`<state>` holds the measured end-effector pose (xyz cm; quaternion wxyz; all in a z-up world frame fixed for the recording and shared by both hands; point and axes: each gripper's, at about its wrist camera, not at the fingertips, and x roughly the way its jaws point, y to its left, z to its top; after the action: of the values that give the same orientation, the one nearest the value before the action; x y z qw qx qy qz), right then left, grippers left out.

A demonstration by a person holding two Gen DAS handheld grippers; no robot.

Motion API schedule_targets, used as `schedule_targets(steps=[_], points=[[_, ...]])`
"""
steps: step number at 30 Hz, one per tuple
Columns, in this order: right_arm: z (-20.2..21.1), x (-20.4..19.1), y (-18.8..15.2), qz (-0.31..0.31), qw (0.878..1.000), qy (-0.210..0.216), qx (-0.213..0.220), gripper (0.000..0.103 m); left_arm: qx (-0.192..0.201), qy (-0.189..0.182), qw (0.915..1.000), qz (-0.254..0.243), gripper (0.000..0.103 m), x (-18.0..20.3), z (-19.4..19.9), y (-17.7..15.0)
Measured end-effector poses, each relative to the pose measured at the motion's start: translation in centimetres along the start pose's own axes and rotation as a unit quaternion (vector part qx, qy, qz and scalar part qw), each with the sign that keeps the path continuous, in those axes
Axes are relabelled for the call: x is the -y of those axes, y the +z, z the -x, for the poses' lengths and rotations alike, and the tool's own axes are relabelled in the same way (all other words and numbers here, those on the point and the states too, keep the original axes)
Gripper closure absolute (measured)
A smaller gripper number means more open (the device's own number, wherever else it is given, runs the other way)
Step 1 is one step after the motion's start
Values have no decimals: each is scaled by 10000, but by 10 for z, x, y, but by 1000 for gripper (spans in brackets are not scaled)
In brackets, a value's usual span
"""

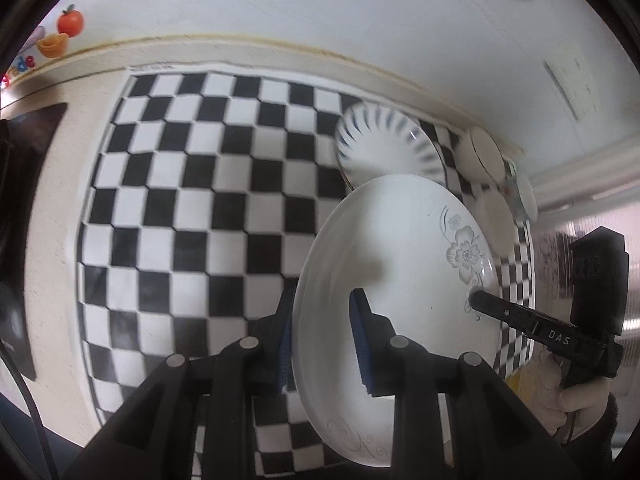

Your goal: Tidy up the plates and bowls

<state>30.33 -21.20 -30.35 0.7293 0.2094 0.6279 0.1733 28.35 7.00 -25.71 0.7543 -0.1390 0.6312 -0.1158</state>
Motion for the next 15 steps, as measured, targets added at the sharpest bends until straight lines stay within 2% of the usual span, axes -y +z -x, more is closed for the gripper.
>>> schedule_targets(steps=[7,15], points=[[-3,40,-43,-155,9997,-65,-174,88,-408,32,9990,-161,79,22,-29,-37],[-27,63,-68,-214,9986,-186,-441,88,-800,306,9961,-195,79,28,-64,-63]])
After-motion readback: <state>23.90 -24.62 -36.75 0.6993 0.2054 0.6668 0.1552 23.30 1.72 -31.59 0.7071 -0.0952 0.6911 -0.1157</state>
